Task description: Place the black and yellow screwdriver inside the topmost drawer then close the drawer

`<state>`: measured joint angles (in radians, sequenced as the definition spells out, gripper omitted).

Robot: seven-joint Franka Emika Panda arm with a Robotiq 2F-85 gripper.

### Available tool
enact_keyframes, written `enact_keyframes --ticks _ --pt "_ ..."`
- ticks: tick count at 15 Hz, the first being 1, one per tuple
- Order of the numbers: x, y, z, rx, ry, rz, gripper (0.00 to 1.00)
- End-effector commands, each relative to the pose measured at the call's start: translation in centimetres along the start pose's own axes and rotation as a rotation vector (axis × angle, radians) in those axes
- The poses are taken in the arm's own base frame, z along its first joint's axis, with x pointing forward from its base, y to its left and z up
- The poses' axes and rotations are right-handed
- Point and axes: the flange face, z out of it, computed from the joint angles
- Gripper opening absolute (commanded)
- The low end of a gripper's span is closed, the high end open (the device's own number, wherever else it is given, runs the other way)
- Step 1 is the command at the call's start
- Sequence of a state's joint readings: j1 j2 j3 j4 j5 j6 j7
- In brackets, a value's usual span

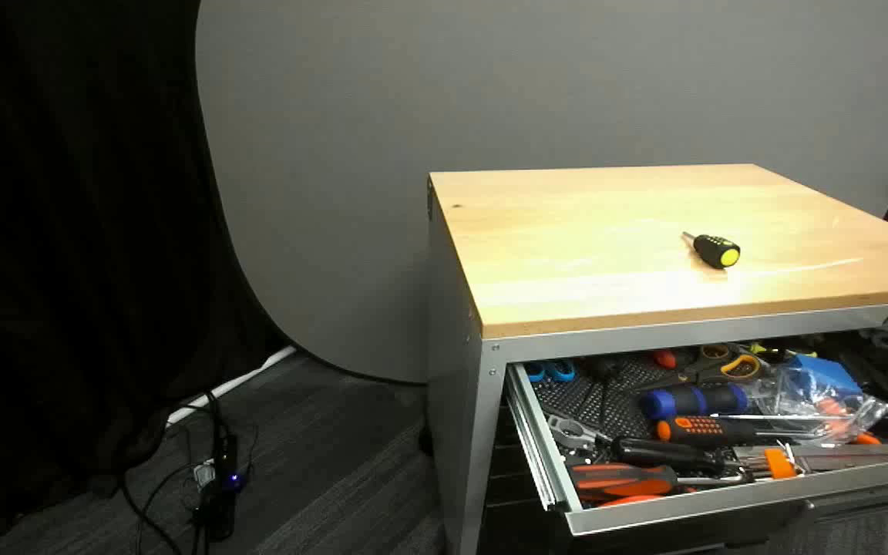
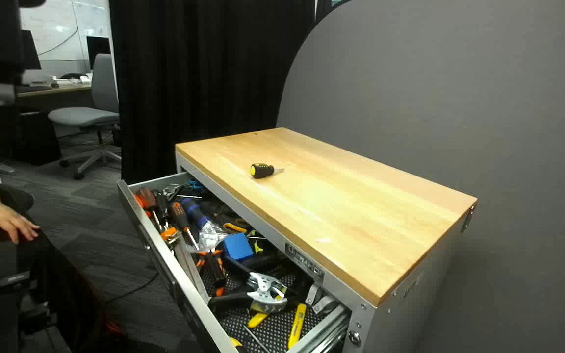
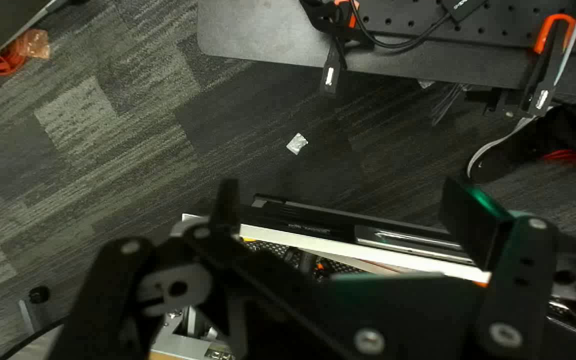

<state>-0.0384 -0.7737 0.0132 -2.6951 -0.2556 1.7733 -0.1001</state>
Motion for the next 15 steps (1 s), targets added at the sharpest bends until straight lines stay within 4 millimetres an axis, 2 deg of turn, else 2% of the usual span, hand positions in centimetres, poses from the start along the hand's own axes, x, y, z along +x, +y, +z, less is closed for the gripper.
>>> enact_keyframes --ticks 1,6,8,13,15 --pt "0.0 0.0 -0.1 0.000 0.001 0.000 1.00" --pt "0.0 0.0 -0.2 0.000 0.003 0.001 1.00" --pt "2.8 -1.6 -0.6 0.021 0.008 0.037 1.00" --pt "10.9 -9.4 -1.6 0.011 0.094 0.059 1.00" --pt "14.5 -11.8 -1.8 -0.018 0.121 0.049 1.00"
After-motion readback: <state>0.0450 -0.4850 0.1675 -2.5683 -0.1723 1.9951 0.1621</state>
